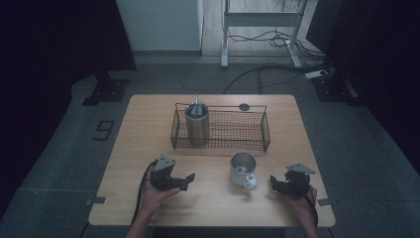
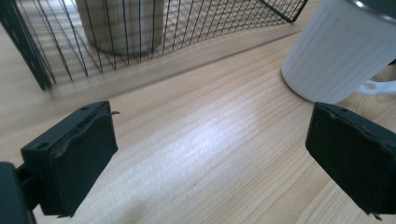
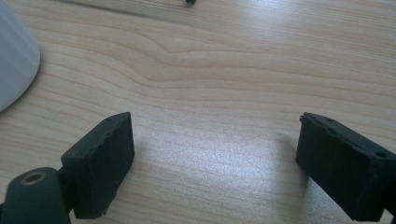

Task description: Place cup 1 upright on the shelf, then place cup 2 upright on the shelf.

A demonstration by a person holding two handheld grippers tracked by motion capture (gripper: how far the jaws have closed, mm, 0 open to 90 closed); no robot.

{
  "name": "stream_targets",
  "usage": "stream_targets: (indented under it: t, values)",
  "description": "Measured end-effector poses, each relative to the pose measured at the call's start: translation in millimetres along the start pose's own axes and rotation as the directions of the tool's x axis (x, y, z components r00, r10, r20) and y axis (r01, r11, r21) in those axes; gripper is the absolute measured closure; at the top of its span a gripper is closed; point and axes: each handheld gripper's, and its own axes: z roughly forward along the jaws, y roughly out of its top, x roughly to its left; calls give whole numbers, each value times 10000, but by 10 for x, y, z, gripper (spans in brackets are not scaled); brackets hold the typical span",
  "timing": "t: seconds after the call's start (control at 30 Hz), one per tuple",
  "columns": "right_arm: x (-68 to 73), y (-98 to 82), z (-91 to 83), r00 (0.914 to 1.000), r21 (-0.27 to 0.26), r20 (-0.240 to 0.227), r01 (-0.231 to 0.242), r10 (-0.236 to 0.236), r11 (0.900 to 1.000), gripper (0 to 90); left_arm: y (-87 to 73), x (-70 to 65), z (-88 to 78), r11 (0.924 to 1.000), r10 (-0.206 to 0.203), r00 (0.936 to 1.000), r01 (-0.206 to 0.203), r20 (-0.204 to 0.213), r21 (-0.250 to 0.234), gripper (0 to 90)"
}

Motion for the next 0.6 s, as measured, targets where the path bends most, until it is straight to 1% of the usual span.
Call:
stream_targets:
  t: [0.07,0.1,0.17,0.3,0.5,0.6]
  values:
    - [0,0,0,10000,0,1,-4,4,10000,110,-21,12,15,9997,70,9999,-68,-126,213,22]
    - [0,0,0,10000,-2,1,-2,2,10000,110,-29,21,13,9997,69,9997,-64,-222,223,22]
    - [0,0,0,10000,-2,1,-3,3,10000,110,-37,49,-3,9999,-107,9997,109,-197,109,27]
    - [0,0,0,10000,-2,1,-3,3,10000,110,-28,70,-18,9999,-122,9996,123,-251,32,30]
    - [0,1,1,10000,1,6,-1,1,10000,111,-46,70,-1,9998,-130,9995,134,-304,119,29]
    - [-10,-10,-15,10000,-62,-38,-24,24,10000,133,-44,64,8,9998,-107,9995,112,-285,182,27]
